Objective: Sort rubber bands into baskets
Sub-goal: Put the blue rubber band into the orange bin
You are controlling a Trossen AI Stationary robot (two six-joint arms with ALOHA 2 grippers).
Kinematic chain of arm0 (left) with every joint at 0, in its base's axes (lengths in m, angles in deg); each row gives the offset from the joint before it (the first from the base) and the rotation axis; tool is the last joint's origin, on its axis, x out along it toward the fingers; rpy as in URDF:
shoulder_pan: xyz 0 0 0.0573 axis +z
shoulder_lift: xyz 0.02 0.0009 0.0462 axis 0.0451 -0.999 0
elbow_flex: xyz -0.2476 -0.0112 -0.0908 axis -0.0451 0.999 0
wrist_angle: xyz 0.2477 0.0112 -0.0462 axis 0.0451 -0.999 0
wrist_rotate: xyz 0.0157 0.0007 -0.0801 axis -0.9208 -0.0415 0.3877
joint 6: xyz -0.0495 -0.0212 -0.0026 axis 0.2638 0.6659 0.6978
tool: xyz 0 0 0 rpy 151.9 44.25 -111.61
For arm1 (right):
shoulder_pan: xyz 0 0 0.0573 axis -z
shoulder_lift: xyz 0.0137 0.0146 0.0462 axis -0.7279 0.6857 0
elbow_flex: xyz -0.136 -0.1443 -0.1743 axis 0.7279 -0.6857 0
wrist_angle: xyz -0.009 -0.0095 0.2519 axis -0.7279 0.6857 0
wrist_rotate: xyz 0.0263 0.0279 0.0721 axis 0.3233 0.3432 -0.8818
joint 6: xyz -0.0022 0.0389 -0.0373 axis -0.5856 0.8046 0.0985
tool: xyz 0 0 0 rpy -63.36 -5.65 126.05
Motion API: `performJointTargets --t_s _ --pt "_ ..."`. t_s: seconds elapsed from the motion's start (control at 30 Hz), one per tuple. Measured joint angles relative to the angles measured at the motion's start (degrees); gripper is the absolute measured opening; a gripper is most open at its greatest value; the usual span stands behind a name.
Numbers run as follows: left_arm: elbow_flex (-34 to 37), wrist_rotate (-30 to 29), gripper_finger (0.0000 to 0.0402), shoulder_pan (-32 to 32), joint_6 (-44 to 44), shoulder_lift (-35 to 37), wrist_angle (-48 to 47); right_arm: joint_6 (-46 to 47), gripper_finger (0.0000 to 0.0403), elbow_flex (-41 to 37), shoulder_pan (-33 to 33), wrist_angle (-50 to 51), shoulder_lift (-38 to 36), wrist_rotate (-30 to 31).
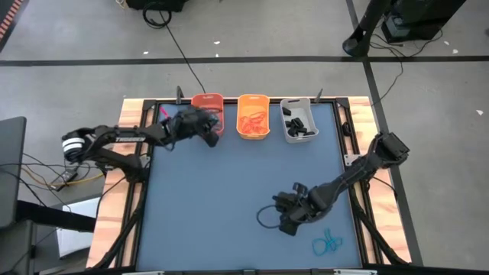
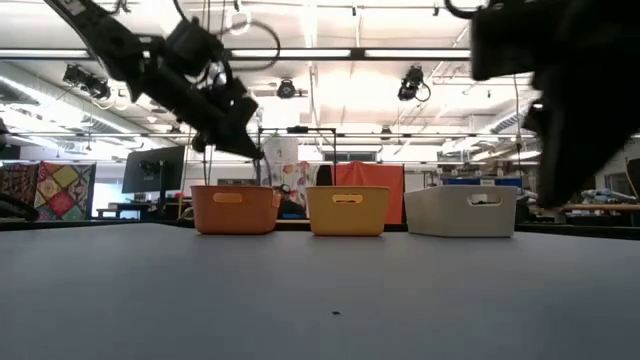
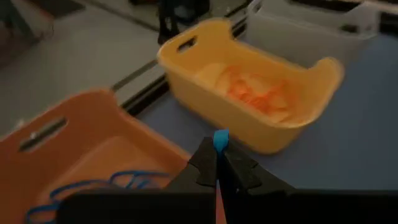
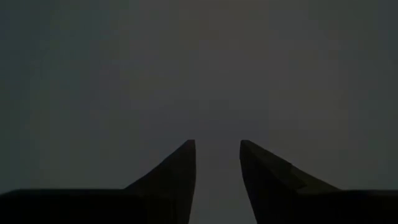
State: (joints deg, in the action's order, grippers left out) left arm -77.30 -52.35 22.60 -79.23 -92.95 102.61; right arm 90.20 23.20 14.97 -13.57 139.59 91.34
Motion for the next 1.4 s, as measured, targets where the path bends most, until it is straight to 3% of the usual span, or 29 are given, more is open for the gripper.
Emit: performJointTargets --t_s 0.23,0.47,0.8,0.97,1.17,1.27,1.4 --pt "0.0 5.6 0.0005 10.4 0.1 -2.8 -0.8 7.1 0.0137 0.0 -5.0 2.8 0.0 -8.7" --pt "0.0 7.8 0.0014 14.2 3.3 -3.3 -4.5 13.8 0.0135 0.0 -9.0 9.8 0.0 -15.4" --pt "0.0 7.7 0.016 15.4 3.3 -3.3 -4.1 18.1 0.0131 0.0 -12.4 13.0 0.0 -22.7" --pt "0.0 9.9 0.0202 15.7 3.7 -3.1 -0.2 18.2 0.013 0.0 -13.6 13.5 0.0 -26.7" --pt "0.0 23.7 0.0206 11.3 5.1 -2.6 9.0 20.0 0.013 0.0 -14.8 14.2 0.0 -28.0" --pt "0.0 24.1 0.0203 6.5 4.8 -2.6 11.1 22.3 0.0129 0.0 -15.5 14.4 0.0 -29.1" --pt "0.0 22.3 0.0202 0.3 4.7 -2.6 11.4 26.2 0.0126 0.0 -17.1 14.3 0.0 -26.1"
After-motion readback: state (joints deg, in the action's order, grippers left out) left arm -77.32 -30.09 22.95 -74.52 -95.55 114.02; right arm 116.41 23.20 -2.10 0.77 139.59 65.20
